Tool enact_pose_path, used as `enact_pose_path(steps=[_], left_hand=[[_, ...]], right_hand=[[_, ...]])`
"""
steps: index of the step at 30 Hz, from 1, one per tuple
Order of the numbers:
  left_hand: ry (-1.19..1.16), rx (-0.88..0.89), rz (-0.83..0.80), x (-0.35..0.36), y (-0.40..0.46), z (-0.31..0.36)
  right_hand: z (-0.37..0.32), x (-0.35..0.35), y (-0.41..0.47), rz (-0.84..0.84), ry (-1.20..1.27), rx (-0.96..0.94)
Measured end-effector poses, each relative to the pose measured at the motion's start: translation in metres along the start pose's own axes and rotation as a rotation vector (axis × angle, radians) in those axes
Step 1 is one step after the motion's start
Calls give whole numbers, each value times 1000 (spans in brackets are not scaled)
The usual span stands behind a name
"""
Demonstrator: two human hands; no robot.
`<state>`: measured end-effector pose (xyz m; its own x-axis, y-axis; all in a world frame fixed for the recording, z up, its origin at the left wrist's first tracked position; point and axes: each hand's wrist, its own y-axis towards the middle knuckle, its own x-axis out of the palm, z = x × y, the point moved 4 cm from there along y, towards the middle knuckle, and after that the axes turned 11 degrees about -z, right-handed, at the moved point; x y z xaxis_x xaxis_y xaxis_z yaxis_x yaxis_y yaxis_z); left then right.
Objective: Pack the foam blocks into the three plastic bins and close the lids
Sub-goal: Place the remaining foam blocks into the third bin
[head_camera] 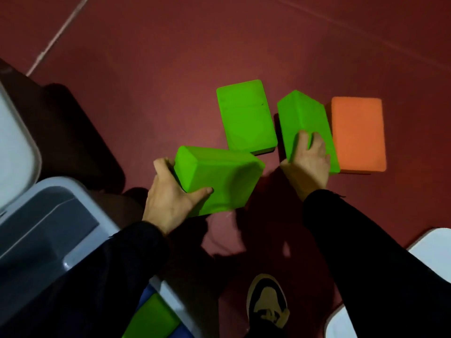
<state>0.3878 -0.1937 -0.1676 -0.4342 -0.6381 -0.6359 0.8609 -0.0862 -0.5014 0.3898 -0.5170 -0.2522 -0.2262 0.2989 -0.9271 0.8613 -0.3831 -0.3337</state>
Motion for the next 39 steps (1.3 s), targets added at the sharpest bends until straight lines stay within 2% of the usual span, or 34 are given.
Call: enact_pose_path(steps=[6, 10, 12, 14, 16, 20, 24, 26, 29, 34, 39], left_hand=[[-98, 118, 232, -60, -64, 12], [-256, 144, 370, -109, -129, 2], [-277, 132, 411, -136, -162, -8], [-256, 126, 449, -163, -195, -18], [-222, 127, 485, -186, -226, -30], [-171, 123, 554, -216, -287, -55], [-168, 141, 600, -233, -352, -76], [-157, 176, 642, -236, -382, -96], [-71, 167, 686, -233, -415, -137], [154, -65, 597, -228, -405, -191], [493, -87, 458, -206, -349, -198]], right_hand=[[-9, -67, -68, 167, 801, 24], [-34, -102, -121, 45, 1391, 182], [-54, -118, -148, -103, 1534, 174], [-76, -140, -174, -232, 1479, 88], [-94, -162, -203, -278, 1342, 19], [-127, -204, -263, -236, 1114, -136], [-159, -232, -323, -149, 807, -410], [-181, -236, -348, -116, 606, -517], [-217, -226, -382, -101, 479, -601], [-265, -202, -418, -49, 344, -679], [-307, -179, -414, 14, 269, -803]])
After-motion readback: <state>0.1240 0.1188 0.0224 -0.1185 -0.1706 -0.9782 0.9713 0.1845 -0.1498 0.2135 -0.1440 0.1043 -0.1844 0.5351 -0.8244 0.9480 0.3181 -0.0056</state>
